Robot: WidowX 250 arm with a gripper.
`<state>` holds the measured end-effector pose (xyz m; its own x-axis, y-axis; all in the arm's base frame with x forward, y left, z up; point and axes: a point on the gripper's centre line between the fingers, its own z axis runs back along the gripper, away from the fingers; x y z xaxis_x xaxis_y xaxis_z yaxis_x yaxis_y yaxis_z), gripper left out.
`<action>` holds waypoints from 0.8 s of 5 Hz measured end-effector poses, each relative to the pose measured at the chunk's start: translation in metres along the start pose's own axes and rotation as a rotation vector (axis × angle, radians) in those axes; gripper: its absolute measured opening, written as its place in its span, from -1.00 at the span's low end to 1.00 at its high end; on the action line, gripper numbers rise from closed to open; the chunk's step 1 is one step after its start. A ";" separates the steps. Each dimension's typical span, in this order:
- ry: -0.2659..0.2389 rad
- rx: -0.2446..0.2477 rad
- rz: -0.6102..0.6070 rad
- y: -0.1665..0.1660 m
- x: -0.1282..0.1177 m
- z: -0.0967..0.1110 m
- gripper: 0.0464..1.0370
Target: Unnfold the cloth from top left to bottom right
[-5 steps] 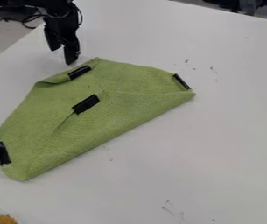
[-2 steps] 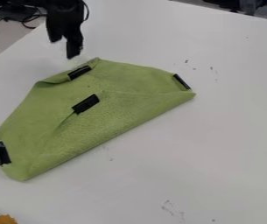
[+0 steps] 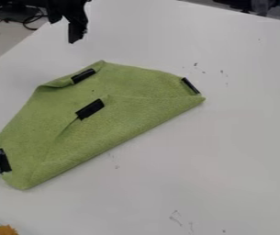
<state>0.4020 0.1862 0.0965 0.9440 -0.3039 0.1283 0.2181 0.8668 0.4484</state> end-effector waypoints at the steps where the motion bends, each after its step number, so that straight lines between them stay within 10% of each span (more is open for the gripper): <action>1: 0.056 -0.077 0.084 -0.035 -0.015 0.016 0.92; 4: 0.116 -0.300 0.289 -0.111 -0.083 0.001 0.92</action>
<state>0.2995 0.1151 0.0367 0.9947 0.0000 0.1032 -0.0134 0.9916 0.1290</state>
